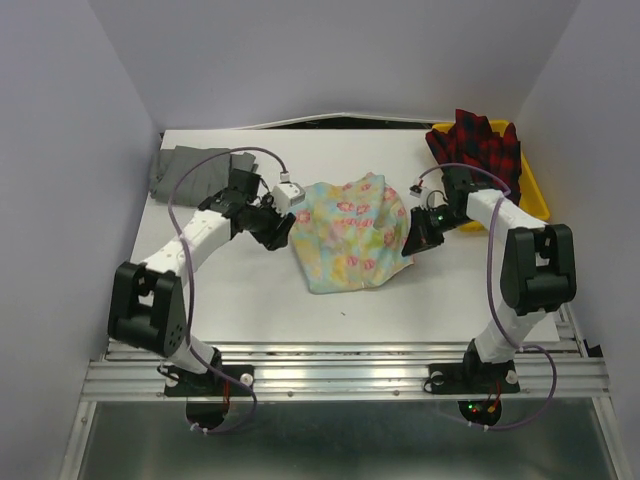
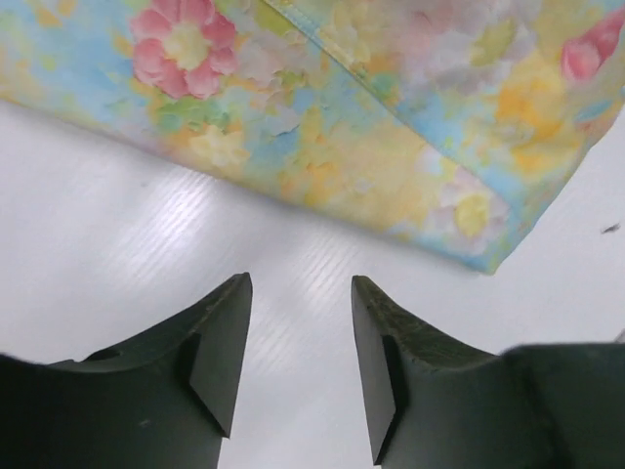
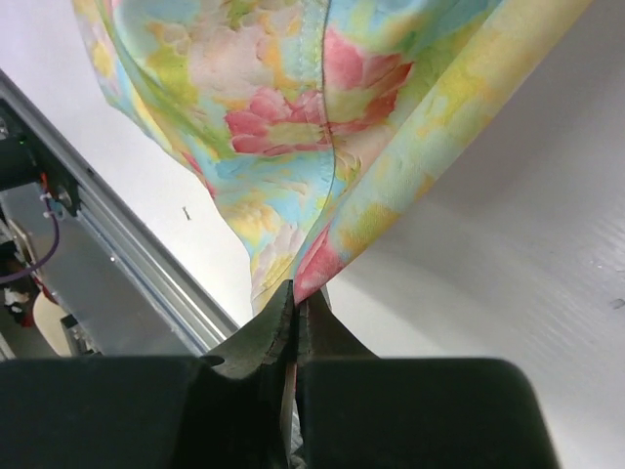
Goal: Fold and stack the skirts
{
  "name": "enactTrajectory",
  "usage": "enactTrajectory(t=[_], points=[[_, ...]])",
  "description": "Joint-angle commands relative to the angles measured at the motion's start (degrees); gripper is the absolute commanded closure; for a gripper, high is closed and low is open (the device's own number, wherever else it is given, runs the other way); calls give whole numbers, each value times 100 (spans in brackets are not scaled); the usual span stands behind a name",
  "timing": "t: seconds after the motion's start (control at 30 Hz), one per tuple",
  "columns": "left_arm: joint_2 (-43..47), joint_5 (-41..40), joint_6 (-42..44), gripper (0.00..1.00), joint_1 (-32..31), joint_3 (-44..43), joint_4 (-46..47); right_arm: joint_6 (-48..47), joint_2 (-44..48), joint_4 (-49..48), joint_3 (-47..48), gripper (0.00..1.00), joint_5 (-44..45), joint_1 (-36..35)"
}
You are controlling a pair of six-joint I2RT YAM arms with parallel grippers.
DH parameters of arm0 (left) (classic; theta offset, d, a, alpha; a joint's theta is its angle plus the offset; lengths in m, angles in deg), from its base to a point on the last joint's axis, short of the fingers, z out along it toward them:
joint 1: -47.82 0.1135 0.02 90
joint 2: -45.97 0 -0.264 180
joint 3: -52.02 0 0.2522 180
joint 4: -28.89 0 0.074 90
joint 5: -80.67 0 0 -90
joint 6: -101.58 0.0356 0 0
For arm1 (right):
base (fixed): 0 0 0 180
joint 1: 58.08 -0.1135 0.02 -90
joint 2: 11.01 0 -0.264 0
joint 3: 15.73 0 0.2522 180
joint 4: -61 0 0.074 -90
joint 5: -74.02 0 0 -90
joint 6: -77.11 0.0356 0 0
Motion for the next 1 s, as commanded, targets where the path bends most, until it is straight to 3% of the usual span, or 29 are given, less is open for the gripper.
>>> enactTrajectory(t=[0.0, 0.07, 0.17, 0.33, 0.4, 0.47, 0.8, 0.97], points=[[1228, -1024, 3313, 34, -317, 607, -269, 53, 179, 261, 174, 99, -333, -17], [1582, -1016, 4047, 32, -502, 898, -84, 115, 187, 261, 191, 99, -351, -17], [2267, -753, 5476, 12, -940, 1653, 424, 159, 126, 288, 244, 99, -439, -17], [3015, -858, 6835, 12, -1776, 3304, 2050, 194, -14, 358, 314, 99, -483, -17], [3025, -841, 7220, 13, -2004, 3657, 2797, 194, -67, 410, 358, 99, -518, -17], [2920, -849, 7407, 14, -2137, 3790, 2974, 211, -102, 428, 393, 99, -509, -17], [1892, -1069, 7812, 27, -2744, 3967, 4065, 159, -182, 613, 552, 99, -492, -17], [1723, -850, 7786, 56, -2805, 3800, 3856, 176, -138, 648, 569, 99, -448, -17]])
